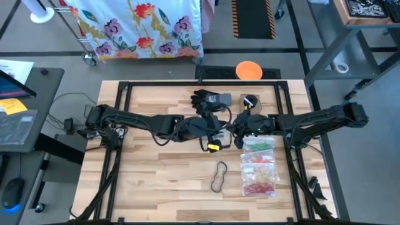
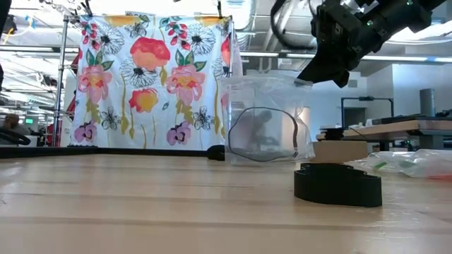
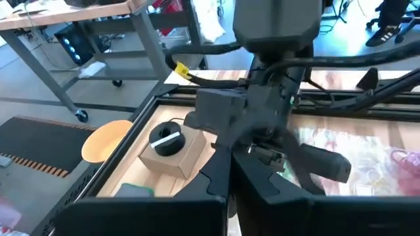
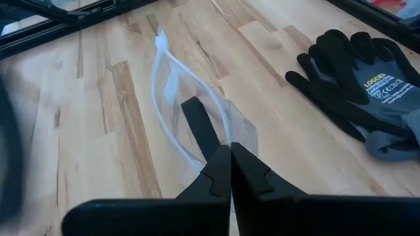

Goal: Sort rubber bands
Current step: Put the black rubber band into the transparent zip bag

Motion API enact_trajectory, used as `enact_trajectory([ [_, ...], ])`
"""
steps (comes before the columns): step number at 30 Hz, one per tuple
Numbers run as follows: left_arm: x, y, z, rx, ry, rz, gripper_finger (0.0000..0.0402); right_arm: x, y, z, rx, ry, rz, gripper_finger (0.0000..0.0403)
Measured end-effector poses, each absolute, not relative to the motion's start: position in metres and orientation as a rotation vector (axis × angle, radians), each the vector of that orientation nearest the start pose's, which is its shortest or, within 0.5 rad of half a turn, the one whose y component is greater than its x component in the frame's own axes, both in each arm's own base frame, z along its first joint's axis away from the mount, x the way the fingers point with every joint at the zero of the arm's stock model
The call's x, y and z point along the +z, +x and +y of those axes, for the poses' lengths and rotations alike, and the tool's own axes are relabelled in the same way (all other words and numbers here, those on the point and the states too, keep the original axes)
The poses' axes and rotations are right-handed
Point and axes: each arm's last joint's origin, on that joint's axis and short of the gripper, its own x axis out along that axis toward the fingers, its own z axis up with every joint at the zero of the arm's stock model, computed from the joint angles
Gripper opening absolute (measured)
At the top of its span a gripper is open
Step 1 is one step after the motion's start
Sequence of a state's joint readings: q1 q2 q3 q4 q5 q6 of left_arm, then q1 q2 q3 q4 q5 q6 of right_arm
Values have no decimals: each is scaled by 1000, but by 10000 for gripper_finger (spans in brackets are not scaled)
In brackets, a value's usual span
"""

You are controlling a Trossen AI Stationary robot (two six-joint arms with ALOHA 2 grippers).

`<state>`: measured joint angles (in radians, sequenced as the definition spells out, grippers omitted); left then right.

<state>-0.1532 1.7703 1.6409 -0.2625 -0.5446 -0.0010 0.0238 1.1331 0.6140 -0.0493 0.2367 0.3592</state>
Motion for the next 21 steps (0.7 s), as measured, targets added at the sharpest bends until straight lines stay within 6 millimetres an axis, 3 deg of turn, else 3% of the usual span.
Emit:
enact_trajectory([
  [11,353,408,-34,426,105,381,1,222,232,-1,-307,281,517,0],
  [21,337,419,-34,435,93,397,1,225,233,-2,-324,283,477,0],
])
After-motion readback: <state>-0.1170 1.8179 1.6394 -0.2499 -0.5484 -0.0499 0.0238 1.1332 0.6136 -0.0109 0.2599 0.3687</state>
